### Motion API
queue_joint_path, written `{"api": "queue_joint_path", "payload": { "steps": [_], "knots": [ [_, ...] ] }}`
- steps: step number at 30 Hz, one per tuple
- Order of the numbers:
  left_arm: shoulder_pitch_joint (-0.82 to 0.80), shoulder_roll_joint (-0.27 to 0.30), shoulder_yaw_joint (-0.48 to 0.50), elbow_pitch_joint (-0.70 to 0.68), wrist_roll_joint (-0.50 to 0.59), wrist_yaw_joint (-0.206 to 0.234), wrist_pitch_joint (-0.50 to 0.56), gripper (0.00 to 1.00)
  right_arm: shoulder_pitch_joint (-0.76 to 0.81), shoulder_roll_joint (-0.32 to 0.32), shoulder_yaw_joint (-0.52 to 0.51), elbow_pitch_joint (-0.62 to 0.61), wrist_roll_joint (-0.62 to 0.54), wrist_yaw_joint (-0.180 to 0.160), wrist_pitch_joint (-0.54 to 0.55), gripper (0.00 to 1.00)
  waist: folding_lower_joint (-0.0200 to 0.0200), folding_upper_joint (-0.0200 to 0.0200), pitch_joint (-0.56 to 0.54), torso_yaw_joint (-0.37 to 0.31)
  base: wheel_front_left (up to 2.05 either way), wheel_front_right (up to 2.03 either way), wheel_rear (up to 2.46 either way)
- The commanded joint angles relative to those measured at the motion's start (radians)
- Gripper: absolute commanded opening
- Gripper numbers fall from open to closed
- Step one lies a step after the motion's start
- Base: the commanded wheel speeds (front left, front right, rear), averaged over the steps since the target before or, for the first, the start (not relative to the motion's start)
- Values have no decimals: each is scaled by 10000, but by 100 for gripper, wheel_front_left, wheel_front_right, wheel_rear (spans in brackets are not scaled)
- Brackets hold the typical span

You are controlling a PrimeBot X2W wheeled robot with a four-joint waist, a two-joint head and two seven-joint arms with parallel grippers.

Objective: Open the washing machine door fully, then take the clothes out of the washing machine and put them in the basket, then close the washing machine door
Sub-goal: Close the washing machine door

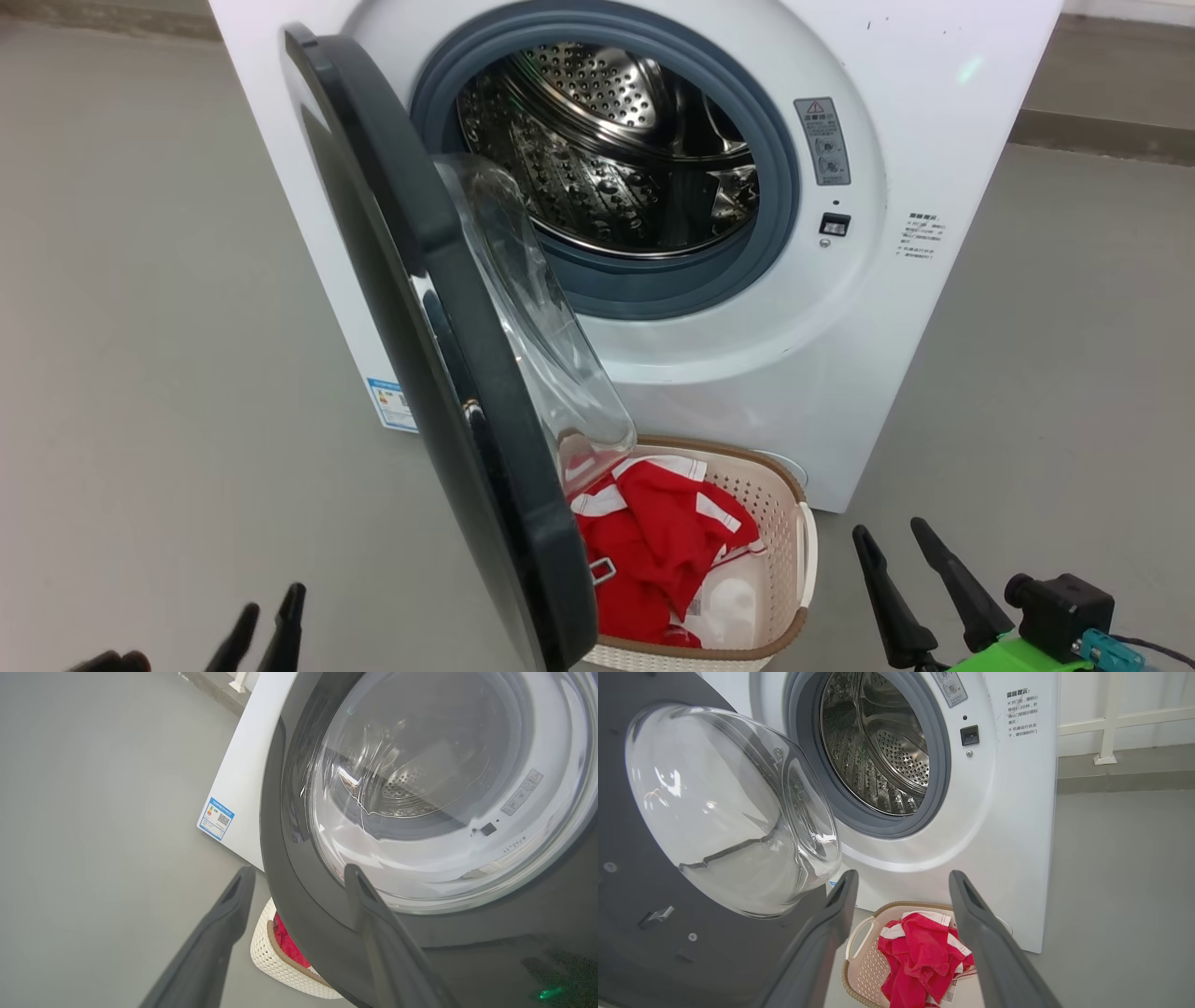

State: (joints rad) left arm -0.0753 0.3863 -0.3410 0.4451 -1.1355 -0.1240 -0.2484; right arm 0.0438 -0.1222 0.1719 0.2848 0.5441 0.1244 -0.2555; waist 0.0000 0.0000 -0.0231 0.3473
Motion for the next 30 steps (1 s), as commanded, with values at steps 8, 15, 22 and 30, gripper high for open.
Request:
{"api": "queue_joint_path", "payload": {
  "steps": [8,15,22,30],
  "knots": [
    [340,-967,2638,-804,3860,-67,-131,100,59,-151,155,-227,-47,63,-63,100,0,0,-100,-41,0,0,0],
    [1064,-2158,3937,-1996,7206,-67,-132,100,84,-154,111,-259,-44,63,-63,100,0,0,-125,-57,0,0,0],
    [1624,-2993,4447,-2661,8808,-67,-133,100,131,-134,50,-302,-58,63,-63,100,0,0,-169,-54,0,0,0],
    [1744,-3253,4565,-2642,8975,-67,-133,100,149,-104,18,-276,-82,63,-63,100,0,0,-168,-79,0,0,0]
  ]
}}
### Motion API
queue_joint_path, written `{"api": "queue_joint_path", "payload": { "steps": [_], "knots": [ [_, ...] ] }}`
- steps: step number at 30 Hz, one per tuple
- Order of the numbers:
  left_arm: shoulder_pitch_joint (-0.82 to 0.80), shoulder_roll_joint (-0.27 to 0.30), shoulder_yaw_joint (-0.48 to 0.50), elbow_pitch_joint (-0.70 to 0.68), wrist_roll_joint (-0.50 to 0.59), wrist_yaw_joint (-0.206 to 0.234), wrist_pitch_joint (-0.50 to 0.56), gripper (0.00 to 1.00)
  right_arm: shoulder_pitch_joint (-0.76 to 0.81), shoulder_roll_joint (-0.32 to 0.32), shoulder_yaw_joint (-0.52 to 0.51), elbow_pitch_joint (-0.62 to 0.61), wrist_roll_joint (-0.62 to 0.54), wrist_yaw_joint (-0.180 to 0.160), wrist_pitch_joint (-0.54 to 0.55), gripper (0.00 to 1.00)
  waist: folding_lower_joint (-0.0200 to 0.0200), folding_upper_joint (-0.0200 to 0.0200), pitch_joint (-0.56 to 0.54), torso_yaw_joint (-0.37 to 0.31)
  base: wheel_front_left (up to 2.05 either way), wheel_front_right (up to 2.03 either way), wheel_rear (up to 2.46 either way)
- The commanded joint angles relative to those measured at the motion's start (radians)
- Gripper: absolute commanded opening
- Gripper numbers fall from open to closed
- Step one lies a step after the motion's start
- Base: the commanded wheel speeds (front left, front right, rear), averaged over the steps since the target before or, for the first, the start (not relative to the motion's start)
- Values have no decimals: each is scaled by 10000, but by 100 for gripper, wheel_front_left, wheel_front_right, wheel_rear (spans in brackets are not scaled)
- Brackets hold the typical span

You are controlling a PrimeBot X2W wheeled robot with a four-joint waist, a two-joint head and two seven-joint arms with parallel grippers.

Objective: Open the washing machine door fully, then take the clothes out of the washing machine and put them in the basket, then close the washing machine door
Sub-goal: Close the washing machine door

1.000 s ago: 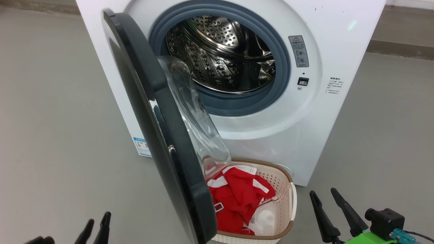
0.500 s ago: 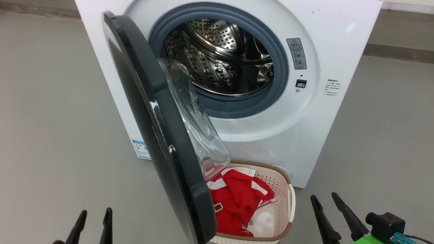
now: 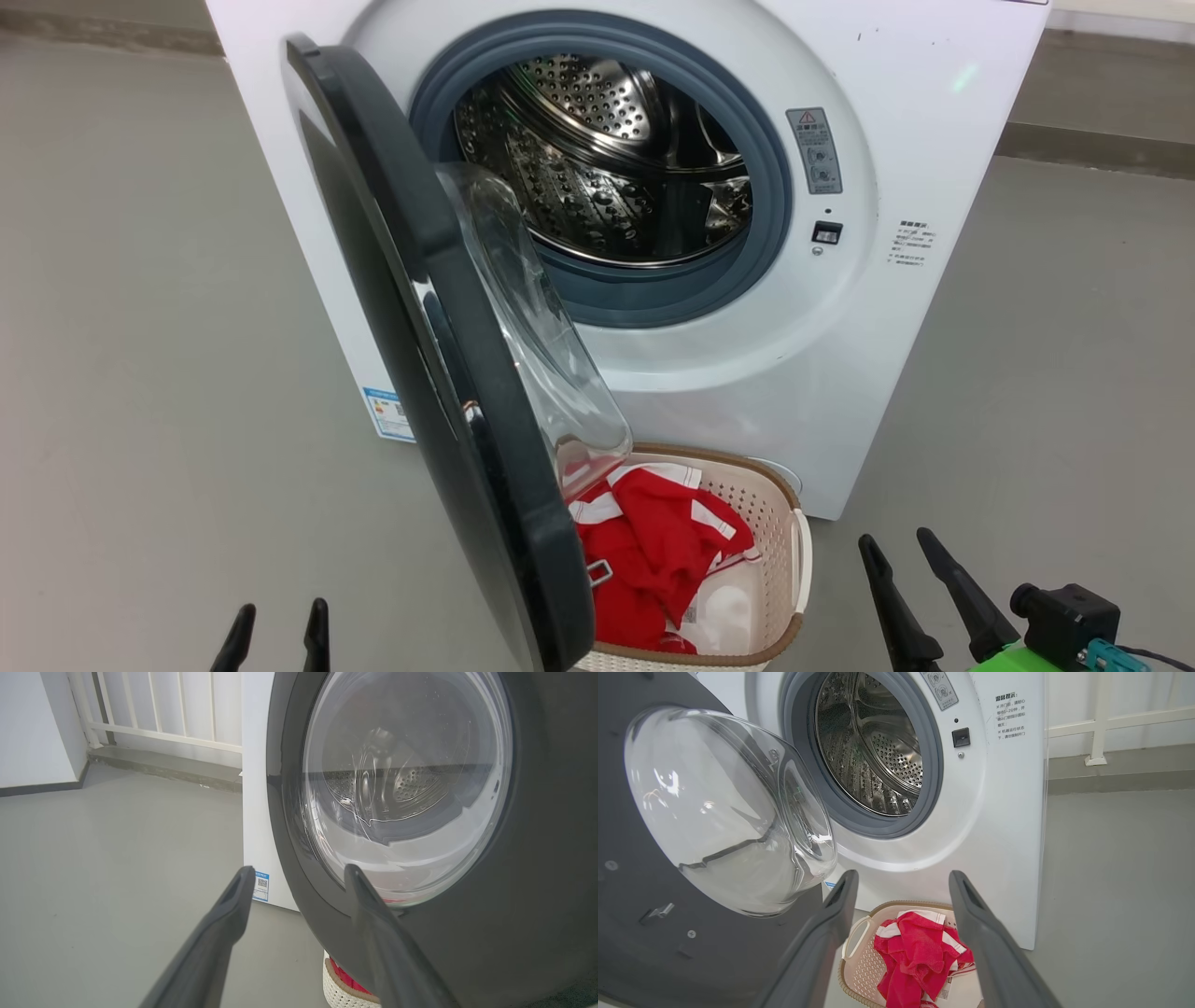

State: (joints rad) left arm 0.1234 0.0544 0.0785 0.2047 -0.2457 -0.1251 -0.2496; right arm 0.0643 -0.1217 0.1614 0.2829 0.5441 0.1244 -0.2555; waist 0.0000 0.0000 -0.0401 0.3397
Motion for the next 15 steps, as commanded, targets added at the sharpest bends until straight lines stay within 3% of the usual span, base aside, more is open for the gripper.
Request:
{"api": "queue_joint_path", "payload": {
  "steps": [1,15],
  "knots": [
    [-261,58,383,-236,87,-56,-121,100,-61,-109,119,-258,-86,63,-63,100,0,0,7,-6,0,0,0],
    [-443,8,408,-193,46,-56,-122,100,-85,-88,40,-283,-90,63,-63,100,0,0,90,0,0,0,0]
  ]
}}
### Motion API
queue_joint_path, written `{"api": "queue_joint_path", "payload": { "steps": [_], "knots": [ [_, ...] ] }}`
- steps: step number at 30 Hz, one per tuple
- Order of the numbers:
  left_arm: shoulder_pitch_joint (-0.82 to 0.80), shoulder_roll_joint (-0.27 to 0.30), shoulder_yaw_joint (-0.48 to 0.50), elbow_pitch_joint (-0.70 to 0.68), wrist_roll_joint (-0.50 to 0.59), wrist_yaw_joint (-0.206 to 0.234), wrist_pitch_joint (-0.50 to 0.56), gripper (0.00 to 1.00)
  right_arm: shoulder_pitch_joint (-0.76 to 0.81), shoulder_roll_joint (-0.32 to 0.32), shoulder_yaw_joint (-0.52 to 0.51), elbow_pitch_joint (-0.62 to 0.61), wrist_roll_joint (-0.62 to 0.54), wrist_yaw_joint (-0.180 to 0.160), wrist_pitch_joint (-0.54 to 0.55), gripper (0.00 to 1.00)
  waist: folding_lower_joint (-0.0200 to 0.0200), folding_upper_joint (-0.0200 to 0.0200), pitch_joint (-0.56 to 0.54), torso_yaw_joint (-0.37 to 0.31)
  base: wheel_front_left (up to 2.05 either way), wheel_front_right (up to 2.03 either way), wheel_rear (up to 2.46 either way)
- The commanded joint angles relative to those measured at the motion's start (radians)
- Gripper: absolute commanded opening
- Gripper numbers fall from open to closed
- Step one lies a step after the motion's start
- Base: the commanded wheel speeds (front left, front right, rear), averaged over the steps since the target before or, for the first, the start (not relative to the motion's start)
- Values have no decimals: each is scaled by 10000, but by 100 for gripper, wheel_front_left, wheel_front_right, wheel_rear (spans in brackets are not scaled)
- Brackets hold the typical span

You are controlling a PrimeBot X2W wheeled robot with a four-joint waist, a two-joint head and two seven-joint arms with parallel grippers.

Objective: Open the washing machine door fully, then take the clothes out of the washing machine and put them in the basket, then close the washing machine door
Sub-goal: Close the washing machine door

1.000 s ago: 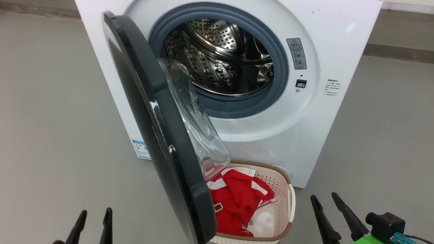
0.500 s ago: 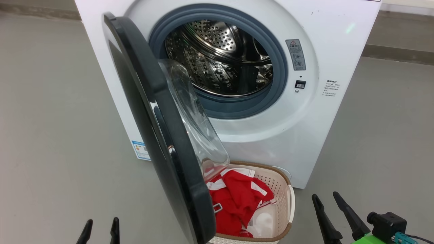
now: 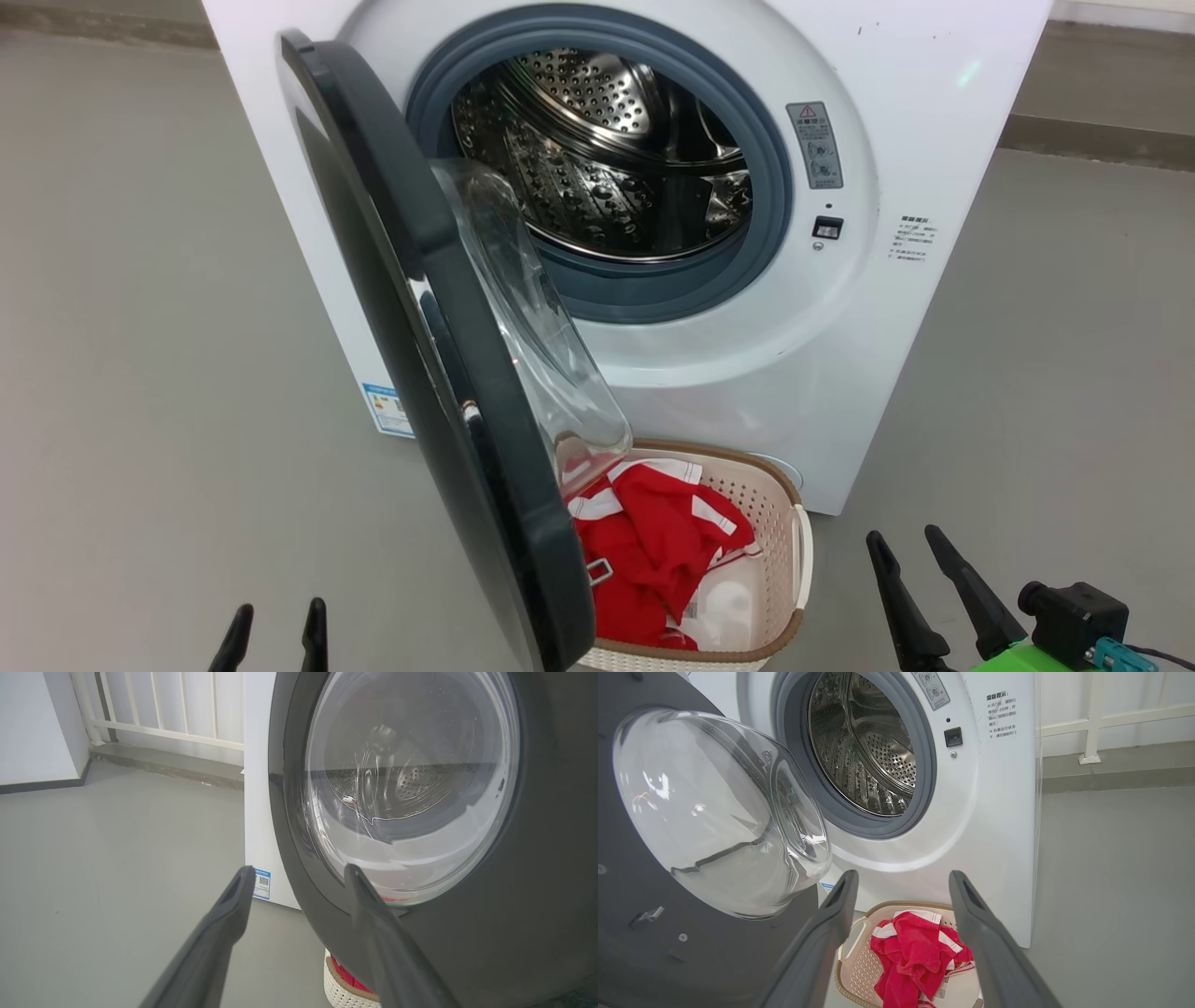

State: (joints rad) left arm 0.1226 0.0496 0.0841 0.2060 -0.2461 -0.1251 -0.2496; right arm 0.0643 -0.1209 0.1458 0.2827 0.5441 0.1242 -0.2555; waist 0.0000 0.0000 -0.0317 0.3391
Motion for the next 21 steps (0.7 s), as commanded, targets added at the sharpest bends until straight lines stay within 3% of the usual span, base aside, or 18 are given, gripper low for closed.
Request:
{"api": "queue_joint_path", "payload": {
  "steps": [1,4,5,6,7,8,9,11,14,21],
  "knots": [
    [-451,54,352,-206,38,-56,-122,100,-87,-96,195,-284,-89,65,-63,100,0,0,12,9,0,0,0],
    [-521,50,324,-213,-23,-56,-122,100,-94,-95,195,-291,-89,65,-63,100,0,0,26,14,0,0,0],
    [-575,50,277,-238,-97,-56,-122,96,-100,-94,194,-294,-90,65,-63,100,0,0,36,15,0,0,0],
    [-643,53,242,-269,-214,-56,-122,78,-107,-95,194,-294,-91,65,-63,100,0,0,46,17,0,0,0],
    [-720,64,207,-291,-382,-56,-122,48,-116,-96,196,-292,-92,65,-63,100,0,0,54,16,0,0,0],
    [-797,102,114,-291,-610,-56,-122,32,-126,-96,200,-289,-93,65,-63,100,0,0,62,11,0,0,0],
    [-879,179,-20,-275,-881,-56,-122,22,-138,-96,203,-285,-94,65,-63,100,0,0,73,4,0,0,0],
    [-1040,384,-363,-159,-1606,-56,-122,16,-157,-91,215,-276,-98,65,-63,100,0,0,80,-24,0,0,0],
    [-1297,857,-986,-39,-2909,-56,-122,0,-174,-77,234,-269,-99,65,-63,100,0,0,105,-83,0,0,0],
    [-1810,1855,-1596,-550,-6371,-56,-122,0,-232,-45,225,-285,-99,65,-63,100,0,0,261,-271,0,0,0]
  ]
}}
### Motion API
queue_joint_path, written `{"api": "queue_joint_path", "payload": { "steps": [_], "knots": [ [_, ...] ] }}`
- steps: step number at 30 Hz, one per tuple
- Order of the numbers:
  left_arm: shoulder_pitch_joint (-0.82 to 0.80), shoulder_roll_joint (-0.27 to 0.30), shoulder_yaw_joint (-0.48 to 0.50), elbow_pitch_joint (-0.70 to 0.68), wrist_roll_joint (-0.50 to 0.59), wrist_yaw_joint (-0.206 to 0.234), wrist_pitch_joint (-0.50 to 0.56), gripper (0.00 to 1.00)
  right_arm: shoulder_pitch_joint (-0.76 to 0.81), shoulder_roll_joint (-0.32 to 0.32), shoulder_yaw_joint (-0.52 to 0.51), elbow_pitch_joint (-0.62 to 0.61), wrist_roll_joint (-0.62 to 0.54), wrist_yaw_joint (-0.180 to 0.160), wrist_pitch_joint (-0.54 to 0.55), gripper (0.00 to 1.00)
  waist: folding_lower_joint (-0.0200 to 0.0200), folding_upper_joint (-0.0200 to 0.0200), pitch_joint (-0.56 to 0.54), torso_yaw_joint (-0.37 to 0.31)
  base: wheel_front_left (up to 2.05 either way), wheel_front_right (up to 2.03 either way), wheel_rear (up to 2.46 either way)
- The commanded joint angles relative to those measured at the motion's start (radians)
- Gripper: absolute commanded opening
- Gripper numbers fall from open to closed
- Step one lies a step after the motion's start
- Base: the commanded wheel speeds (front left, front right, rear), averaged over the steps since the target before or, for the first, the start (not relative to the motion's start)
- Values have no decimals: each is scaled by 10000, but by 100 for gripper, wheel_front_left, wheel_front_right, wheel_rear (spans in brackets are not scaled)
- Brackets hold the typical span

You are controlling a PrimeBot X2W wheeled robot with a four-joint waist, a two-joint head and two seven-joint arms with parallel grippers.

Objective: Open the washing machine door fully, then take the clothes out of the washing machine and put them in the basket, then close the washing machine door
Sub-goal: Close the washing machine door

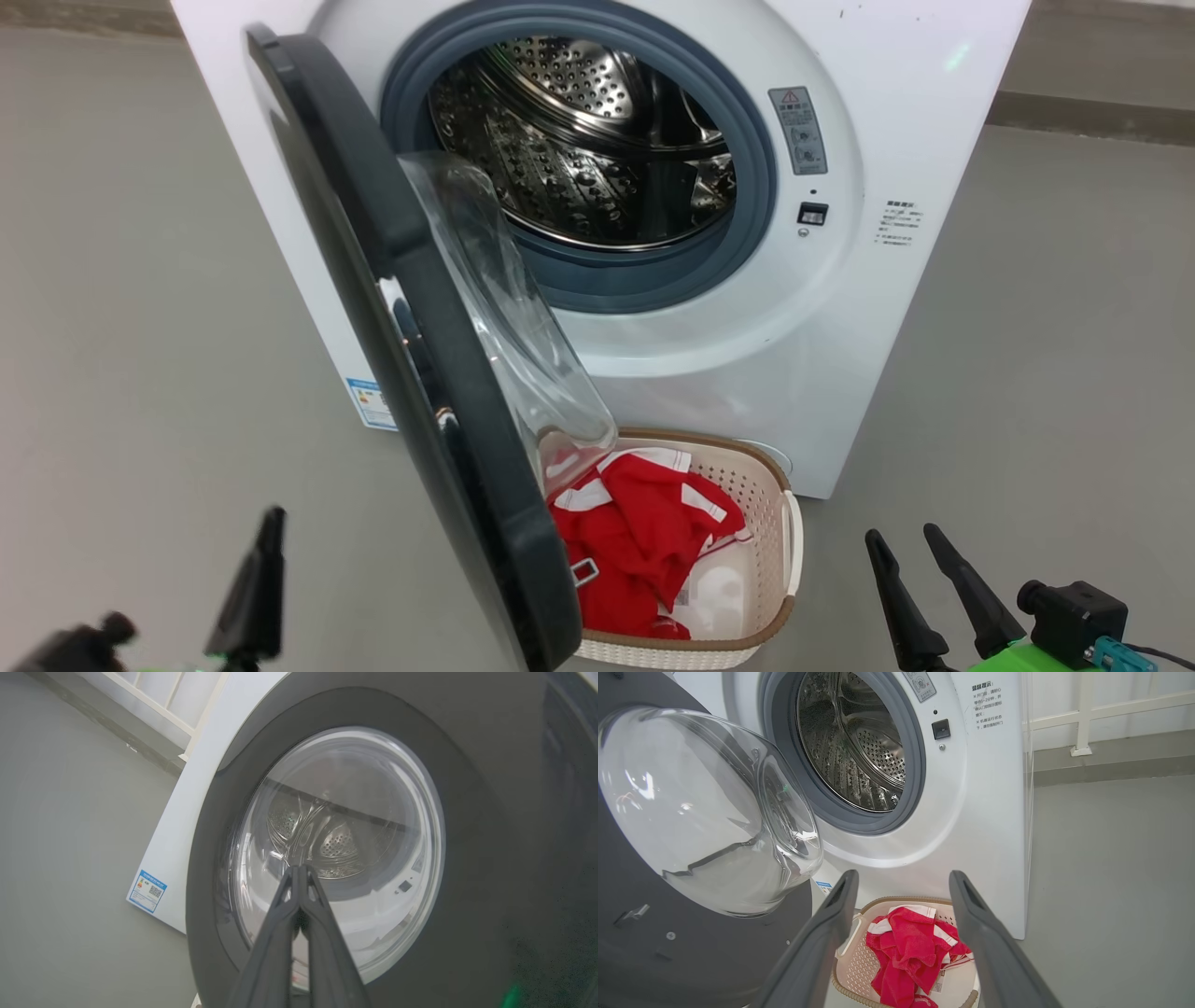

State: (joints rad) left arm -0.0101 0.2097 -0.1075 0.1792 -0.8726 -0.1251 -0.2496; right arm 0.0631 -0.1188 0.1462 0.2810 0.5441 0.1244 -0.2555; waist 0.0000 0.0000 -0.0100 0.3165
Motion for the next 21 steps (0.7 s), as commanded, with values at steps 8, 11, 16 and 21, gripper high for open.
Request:
{"api": "queue_joint_path", "payload": {
  "steps": [8,11,16,21],
  "knots": [
    [-597,1365,-335,-1921,-4743,-56,422,0,-284,-78,181,-290,-104,63,-63,100,0,0,215,-275,0,0,0],
    [-477,1830,-729,-2605,-6137,-56,1315,0,-318,-77,187,-292,-102,63,-63,100,0,0,272,-340,0,0,0],
    [-257,2235,-986,-3465,-7403,-56,2659,0,-370,-63,195,-291,-100,63,-63,100,0,0,354,-434,0,0,0],
    [-151,2207,-1172,-3868,-7758,-56,3717,0,-416,-57,222,-273,-95,63,-63,100,0,0,392,-516,0,0,0]
  ]
}}
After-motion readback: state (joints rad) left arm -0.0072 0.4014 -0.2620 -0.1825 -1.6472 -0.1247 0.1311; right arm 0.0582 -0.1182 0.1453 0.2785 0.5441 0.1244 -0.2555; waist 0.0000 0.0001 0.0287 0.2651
